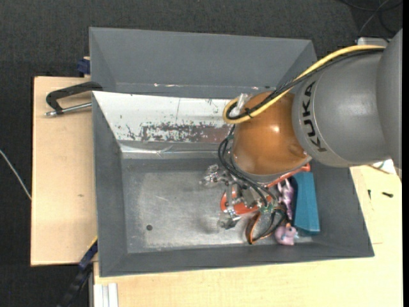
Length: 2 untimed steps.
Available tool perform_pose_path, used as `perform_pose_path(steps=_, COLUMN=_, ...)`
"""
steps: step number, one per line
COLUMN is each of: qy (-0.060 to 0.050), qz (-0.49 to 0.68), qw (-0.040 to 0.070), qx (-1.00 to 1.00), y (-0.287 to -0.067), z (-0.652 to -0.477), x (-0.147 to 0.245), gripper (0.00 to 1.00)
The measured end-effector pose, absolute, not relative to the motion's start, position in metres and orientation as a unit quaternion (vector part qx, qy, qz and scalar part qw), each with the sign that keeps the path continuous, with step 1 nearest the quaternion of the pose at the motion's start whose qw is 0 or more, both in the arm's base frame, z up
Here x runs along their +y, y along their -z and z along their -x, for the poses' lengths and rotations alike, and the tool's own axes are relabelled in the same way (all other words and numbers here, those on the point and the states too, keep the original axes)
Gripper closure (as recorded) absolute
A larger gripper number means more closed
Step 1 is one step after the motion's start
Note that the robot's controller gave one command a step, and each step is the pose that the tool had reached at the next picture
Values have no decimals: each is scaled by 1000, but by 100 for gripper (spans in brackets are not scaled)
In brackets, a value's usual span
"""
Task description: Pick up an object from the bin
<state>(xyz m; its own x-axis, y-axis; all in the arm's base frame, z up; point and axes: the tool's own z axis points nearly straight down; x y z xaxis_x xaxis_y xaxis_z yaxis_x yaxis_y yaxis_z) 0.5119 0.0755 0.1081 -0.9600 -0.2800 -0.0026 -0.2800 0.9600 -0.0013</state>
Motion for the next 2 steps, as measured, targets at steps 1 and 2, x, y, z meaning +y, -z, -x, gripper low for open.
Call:
perform_pose_path(steps=1, qy=-1, qz=207, qw=2, qx=978, y=-114, z=-521, x=53, gripper=0)
perform_pose_path(steps=2, qy=0, qz=190, qw=3, qx=982, y=-108, z=-534, x=3, gripper=0)
